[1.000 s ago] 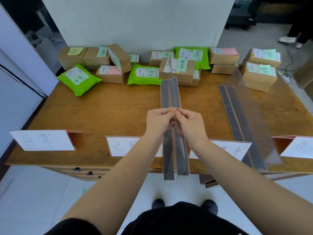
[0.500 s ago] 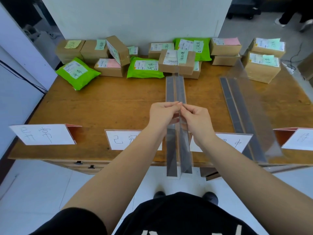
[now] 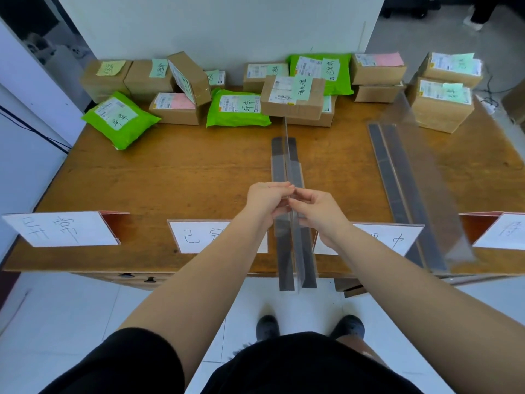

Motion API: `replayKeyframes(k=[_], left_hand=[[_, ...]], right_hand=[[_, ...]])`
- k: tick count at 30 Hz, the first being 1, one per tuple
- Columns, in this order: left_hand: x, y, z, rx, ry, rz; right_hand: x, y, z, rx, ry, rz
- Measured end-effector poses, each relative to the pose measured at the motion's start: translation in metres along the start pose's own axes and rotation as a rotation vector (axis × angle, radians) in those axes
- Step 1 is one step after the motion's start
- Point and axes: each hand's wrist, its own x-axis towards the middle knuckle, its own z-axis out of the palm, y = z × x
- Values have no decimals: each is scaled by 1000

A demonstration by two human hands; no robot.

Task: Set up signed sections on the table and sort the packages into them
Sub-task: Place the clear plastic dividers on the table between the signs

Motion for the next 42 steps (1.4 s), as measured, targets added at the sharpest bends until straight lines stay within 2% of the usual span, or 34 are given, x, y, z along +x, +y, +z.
replayKeyframes(k=[2, 6, 12, 18, 23, 29, 34, 39, 42], left_hand=[[8, -1, 2, 52, -3, -10], [20, 2, 2, 136, -49, -45], [38, 8, 4, 475, -19, 129], [50, 15, 5, 512, -50, 149], [54, 14, 1, 541, -57, 132], [57, 13, -8, 508, -100, 118], [58, 8, -3, 600, -65, 204], [57, 9, 2, 643, -11, 296], [51, 20, 6, 698, 42, 409]], right_hand=[[6, 2, 0, -57, -20, 6], [19, 3, 0, -349, -59, 19], [37, 4, -2, -376, -53, 12], [48, 1, -5, -355, -58, -10], [50, 3, -4, -513, -72, -54], [49, 4, -11, -369, -94, -40], [51, 0, -15, -310, -113, 11], [51, -4, -15, -521, -116, -58], [49, -13, -25, -680, -43, -161]])
